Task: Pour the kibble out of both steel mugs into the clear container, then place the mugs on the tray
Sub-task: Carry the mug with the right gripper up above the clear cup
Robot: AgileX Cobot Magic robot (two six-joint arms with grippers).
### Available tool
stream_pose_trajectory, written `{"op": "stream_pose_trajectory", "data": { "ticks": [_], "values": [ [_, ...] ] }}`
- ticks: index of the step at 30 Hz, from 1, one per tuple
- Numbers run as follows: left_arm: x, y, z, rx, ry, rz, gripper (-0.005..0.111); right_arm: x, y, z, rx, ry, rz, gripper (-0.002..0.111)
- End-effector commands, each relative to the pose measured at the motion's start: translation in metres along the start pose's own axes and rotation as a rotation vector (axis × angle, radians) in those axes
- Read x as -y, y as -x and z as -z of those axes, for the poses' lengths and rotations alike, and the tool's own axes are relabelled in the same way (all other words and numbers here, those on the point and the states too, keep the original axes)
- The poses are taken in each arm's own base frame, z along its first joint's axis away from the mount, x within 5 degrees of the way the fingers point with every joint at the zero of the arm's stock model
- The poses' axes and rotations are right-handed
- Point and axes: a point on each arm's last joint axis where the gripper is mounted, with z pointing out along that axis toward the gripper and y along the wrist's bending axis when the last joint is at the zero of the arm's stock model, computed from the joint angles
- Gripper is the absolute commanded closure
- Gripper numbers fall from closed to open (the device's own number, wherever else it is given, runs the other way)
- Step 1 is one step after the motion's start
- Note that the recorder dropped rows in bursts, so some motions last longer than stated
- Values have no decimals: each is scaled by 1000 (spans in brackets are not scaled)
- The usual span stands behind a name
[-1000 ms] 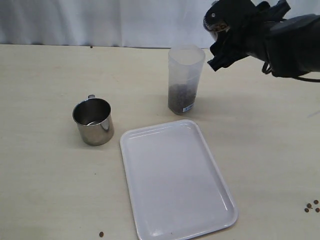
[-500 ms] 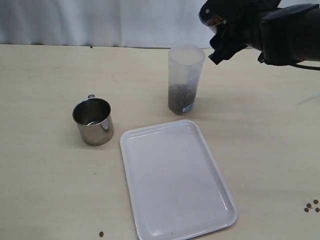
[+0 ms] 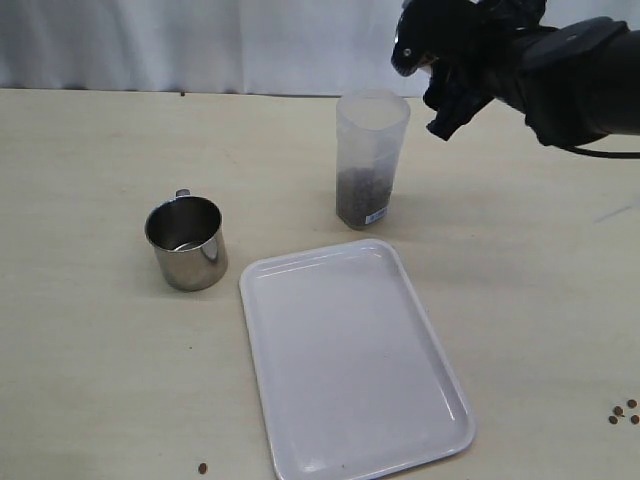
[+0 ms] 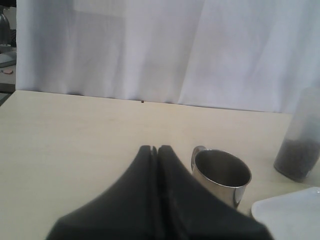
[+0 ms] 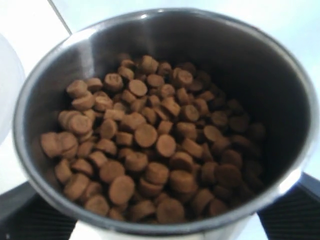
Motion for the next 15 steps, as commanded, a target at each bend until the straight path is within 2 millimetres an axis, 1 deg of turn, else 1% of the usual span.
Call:
{"op": "stream_pose_trajectory", "data": {
  "ticks": [1,15],
  "values": [
    [0,-1,0,4,-2,6,107,4,4,2,25,-28,70,103],
    [0,-1,0,4,-2,6,107,5,8,2,64,-45,180,103]
  ]
}}
